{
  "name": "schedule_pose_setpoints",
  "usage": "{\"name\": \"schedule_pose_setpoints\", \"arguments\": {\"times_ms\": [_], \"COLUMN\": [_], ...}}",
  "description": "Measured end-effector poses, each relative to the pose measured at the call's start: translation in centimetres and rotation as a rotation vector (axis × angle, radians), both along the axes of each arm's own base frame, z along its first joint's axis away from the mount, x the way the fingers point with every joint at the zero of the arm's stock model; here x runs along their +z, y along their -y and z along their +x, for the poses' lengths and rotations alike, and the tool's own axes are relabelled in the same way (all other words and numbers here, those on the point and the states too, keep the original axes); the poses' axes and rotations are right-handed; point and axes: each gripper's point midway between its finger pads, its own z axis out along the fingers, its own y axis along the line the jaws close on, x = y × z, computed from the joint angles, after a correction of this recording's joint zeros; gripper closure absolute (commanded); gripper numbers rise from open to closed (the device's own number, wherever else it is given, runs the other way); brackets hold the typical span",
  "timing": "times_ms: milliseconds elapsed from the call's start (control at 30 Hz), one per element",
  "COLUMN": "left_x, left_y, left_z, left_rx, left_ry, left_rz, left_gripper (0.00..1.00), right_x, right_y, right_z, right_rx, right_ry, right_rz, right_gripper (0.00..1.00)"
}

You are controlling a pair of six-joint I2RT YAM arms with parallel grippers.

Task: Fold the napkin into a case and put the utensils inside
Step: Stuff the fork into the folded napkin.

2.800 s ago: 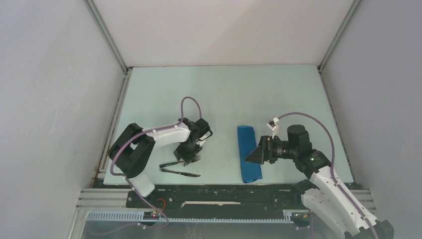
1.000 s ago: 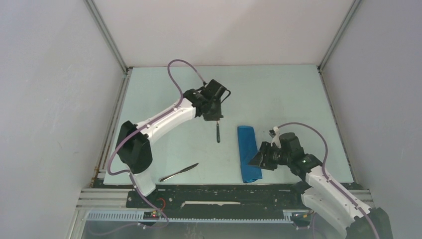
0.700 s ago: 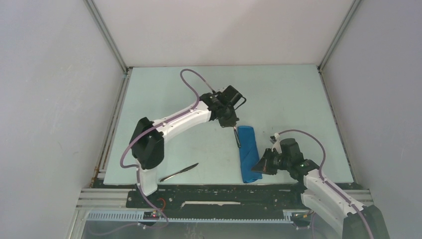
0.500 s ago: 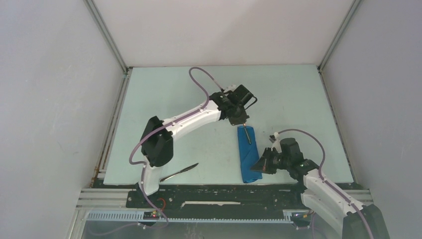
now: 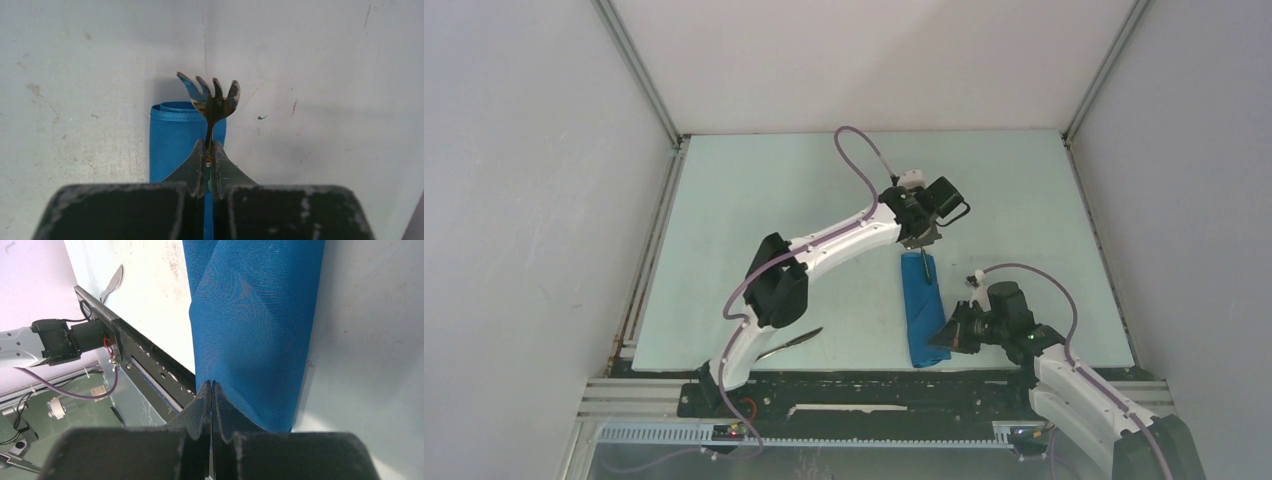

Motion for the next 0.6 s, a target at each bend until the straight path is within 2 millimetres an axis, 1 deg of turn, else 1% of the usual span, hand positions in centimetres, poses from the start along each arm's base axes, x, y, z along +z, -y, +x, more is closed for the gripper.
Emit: {"name": "schedule_pose_setpoints", "arguments": {"times_ms": [133,433,600], "left_x": [-0.3,-2.4,-2.8], "left_y": [-0.3,-0.1,0.1], "left_z": [0.1,-0.5,-0.9], "left_rx": [0.002,-0.018,-0.028], "left_ry": [0.007,-0.029,-0.038], "left_rz": [0.029,0.066,0.068], "left_gripper": [1.00,1.00,1.00], "right_x": [0.0,0.0,0.0], "right_y": [0.0,-0.1,-0.2], "right_z": [0.0,-0.2,-0.4], "right_rx": [0.000,0.008,0.017], "right_ry": [-0.001,-0.003,-0.005], "right_rz": [-0.001,-0.001,0.000], "right_gripper": [1.00,1.00,1.00]}}
